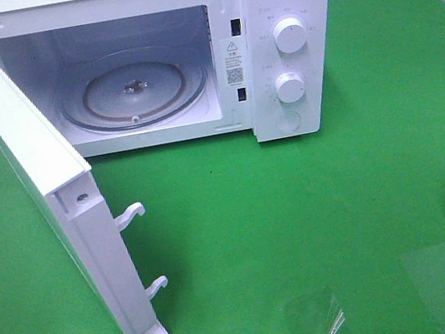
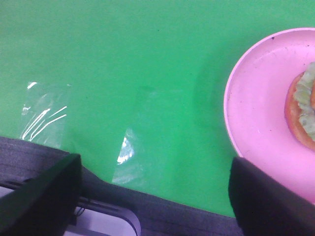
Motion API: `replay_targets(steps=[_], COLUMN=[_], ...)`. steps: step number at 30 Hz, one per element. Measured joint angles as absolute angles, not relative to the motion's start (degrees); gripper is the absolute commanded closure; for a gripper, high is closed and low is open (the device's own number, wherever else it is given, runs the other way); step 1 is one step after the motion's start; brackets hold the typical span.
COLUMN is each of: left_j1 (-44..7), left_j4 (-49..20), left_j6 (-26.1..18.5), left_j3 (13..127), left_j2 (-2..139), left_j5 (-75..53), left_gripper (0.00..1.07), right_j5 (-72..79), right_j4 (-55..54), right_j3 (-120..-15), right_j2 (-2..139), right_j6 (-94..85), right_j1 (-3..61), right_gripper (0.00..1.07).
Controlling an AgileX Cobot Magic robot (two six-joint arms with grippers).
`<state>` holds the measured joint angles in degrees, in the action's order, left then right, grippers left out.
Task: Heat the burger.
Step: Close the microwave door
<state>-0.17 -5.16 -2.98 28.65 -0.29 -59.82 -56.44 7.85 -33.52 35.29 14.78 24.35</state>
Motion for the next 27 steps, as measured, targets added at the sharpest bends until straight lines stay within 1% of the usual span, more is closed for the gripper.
replay_targets(steps=[3,5,8,9,10,11,14,15,16,18,21,22,27], left_j1=[-0.2,-0.2,-0.2,-0.2,-0.2,-0.2,-0.2,-0.2,-0.2,-0.2,-0.2,-0.2,-0.2], left_j4=[-5.2,-5.2,-5.2,-5.2,-5.2,-5.2,-5.2,-5.2,-5.2,-5.2,-5.2,-5.2,-5.2], left_j6=[-3.0,-3.0,-3.0,-3.0,-3.0,-3.0,-3.0,-3.0,-3.0,-3.0,-3.0,-3.0,-3.0], left_j3=[28.6,28.6,28.6,28.6,28.6,28.6,28.6,28.6,28.6,28.6,28.6,28.6,28.6], left_j2=[-0.3,-0.3,-0.3,-0.3,-0.3,-0.3,-0.3,-0.3,-0.3,-0.3,-0.3,-0.3,-0.3], left_j5=[-59.8,-59.8,-59.8,-59.8,-59.8,-59.8,-59.8,-59.8,-59.8,-59.8,-59.8,-59.8,-59.8], left_gripper=[0.09,0.09,0.09,0.09,0.09,0.09,0.09,0.09,0.09,0.09,0.09,0.09,0.09], right_j5=[-56.8,-56.8,-56.8,-56.9,-56.9,-56.9,-56.9,-56.8,-56.8,-56.9,-56.9,-56.9,-56.9], right_j4=[7.8,7.8,7.8,7.8,7.8,7.8,7.7,7.3,7.3,4.9,4.2,4.0,3.7], right_j3=[-33.5,-33.5,-33.5,-33.5,-33.5,-33.5,-33.5,-33.4,-33.4,-31.7,-30.7,-29.9,-29.5], right_j2=[32.2,26.1,24.7,21.2,21.2,18.7,17.5,15.5,15.5,11.2,9.1,7.3,4.2], right_j6=[14.8,14.7,14.7,13.9,13.9,13.2,13.1,12.5,12.5,11.2,10.4,9.7,8.5], right_j1=[24.4,23.3,22.6,20.5,20.5,18.7,17.9,16.2,16.2,13.4,11.9,10.2,7.6], right_gripper=[0.31,0.31,0.31,0.31,0.31,0.31,0.31,0.31,0.31,0.31,0.31,0.31,0.31])
